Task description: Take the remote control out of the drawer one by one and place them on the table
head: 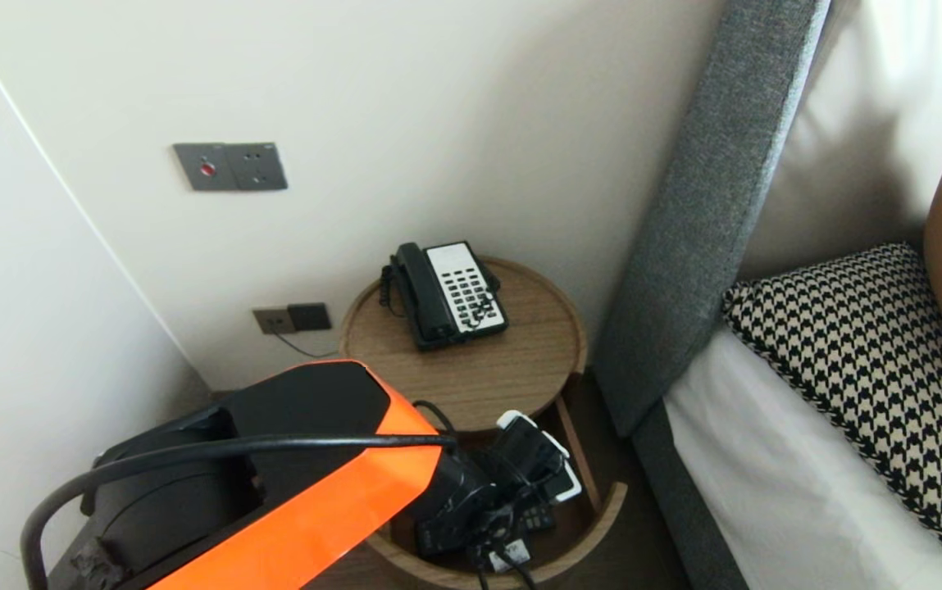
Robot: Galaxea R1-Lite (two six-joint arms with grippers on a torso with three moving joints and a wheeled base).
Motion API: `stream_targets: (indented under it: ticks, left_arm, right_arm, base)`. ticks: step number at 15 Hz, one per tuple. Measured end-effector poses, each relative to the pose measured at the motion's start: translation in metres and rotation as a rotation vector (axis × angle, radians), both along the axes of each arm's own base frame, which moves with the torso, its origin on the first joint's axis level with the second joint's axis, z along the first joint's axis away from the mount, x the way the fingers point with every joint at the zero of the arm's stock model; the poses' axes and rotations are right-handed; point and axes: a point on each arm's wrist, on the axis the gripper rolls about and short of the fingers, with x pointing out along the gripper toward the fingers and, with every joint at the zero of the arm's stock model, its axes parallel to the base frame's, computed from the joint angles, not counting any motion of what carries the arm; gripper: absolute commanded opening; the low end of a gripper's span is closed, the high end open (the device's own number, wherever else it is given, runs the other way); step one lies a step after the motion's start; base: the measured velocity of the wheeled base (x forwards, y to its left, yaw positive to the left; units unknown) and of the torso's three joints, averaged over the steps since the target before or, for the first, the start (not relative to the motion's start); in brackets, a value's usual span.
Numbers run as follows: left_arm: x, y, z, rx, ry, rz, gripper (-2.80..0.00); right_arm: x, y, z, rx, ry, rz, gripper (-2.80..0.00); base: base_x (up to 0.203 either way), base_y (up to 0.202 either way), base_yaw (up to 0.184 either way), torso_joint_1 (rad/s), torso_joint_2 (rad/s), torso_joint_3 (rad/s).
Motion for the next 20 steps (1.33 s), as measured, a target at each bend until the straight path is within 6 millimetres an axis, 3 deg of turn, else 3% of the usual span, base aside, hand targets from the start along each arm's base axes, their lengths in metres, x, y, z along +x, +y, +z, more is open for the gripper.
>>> stream_targets:
  ticks: [20]
  left_arm:
    - [-0.022, 0.014, 0.045, -0.034, -0.045, -0.011, -2.8]
  right_arm:
    - [0.0, 0.0, 0.0, 0.0, 0.0, 0.0, -2.8]
  base:
    - [0.0, 0.0, 0.0, 0.0, 0.0, 0.0]
